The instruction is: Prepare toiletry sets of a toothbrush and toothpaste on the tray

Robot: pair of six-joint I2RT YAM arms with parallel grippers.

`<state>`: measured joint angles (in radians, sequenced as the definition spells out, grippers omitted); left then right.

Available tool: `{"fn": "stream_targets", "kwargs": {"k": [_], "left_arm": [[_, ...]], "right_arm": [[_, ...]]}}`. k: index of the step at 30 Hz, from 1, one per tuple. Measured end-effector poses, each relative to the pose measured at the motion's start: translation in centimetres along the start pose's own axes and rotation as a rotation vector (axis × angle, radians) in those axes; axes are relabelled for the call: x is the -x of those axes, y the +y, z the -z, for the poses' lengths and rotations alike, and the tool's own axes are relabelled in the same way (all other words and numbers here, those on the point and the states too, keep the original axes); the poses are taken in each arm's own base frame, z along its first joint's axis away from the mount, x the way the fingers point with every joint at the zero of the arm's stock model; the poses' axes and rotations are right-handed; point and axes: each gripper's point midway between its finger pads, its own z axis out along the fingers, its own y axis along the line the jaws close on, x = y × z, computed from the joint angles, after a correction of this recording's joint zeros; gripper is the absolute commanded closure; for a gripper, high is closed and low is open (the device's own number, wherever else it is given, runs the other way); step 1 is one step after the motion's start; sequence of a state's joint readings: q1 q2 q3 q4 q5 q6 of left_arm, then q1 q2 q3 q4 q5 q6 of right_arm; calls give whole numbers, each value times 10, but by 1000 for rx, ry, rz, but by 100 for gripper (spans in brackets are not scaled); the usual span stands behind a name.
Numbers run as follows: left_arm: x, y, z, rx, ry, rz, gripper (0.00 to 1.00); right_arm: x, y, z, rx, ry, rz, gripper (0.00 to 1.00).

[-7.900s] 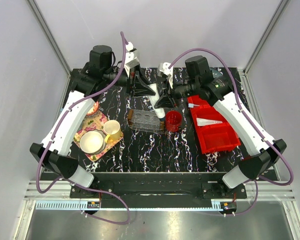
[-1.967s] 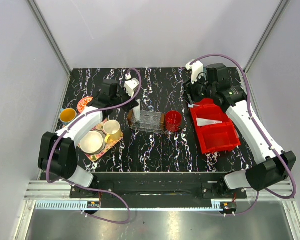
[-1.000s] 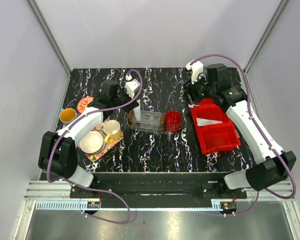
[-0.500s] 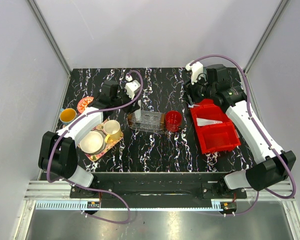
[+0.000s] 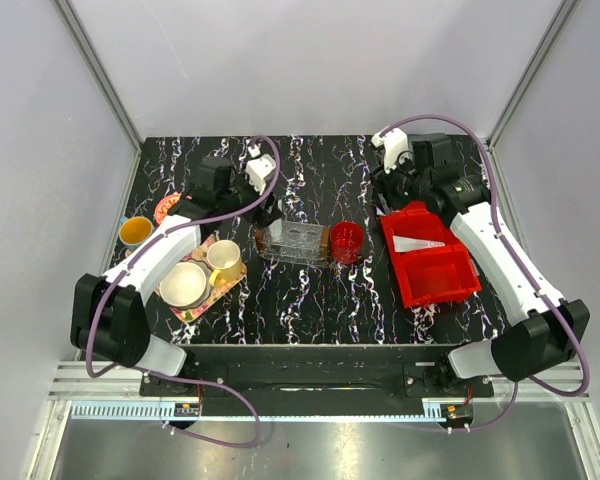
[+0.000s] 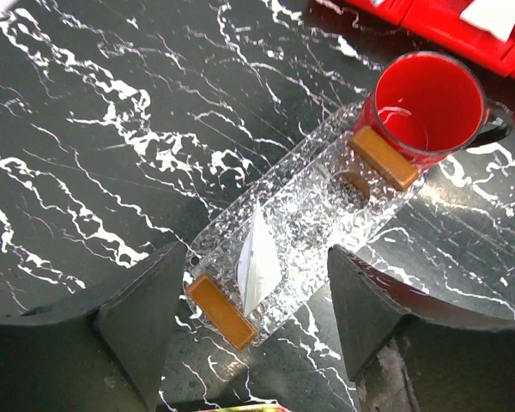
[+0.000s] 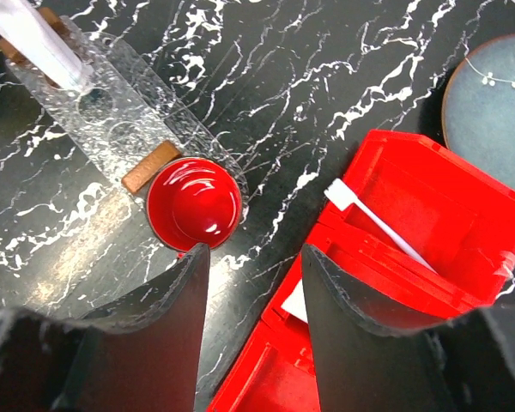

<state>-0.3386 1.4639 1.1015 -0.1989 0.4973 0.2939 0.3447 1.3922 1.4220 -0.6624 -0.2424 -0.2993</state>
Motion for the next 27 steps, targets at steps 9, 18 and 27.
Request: {"fn": "stream_targets", "kwargs": {"k": [9, 18, 27], "left_arm": [[46, -1, 25, 28, -97, -29, 23], [58, -6, 44, 49, -113, -28, 20], [61, -12, 62, 60, -106, -39, 20]], "right_arm": [[-21, -20, -2, -82, 61, -4, 45], [-68, -33, -5, -166, 200, -5, 45], [-119, -47, -8, -215, 342, 0, 45]]}}
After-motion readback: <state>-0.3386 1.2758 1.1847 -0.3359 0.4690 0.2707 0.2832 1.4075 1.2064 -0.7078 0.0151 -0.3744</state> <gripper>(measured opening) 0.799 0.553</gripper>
